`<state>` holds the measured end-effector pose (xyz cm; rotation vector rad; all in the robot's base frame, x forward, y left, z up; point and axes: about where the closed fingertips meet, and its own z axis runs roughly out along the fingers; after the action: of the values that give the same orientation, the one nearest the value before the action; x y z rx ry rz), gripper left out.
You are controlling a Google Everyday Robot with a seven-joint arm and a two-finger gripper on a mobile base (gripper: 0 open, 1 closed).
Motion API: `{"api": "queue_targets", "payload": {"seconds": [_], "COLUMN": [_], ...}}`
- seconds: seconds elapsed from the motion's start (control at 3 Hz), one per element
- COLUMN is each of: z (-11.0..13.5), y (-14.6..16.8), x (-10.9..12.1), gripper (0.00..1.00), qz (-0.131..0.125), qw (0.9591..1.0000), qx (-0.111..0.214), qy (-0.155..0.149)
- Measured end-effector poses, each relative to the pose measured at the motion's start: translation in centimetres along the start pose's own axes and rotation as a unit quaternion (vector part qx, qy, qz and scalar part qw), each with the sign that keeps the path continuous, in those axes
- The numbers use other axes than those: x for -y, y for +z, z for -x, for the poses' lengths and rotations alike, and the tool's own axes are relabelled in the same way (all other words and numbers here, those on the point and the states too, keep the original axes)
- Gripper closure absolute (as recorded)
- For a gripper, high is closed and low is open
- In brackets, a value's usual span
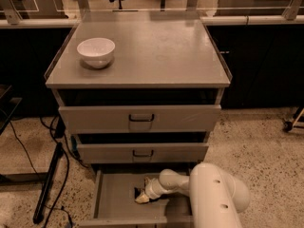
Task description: Pick rxbar chocolate from bottom drawer and place on counter
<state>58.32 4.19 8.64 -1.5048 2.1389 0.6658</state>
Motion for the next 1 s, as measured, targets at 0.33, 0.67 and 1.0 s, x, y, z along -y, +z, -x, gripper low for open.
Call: {"api": "queue_targets", "payload": {"seconds": [0.33,0.67,1.0], "z": [0.5,0.9,3.7], "y": [-0.7,-1.2,-5.1], "x": [-0.1,-0.2,-0.5], "gripper": [1.00,1.00,1.00], "qz": [0.000,0.000,0.006], "qw": [1.0000,1.0000,0.9999], "qx": [0.000,0.000,0.011], "qy": [0.000,0.000,0.011]}}
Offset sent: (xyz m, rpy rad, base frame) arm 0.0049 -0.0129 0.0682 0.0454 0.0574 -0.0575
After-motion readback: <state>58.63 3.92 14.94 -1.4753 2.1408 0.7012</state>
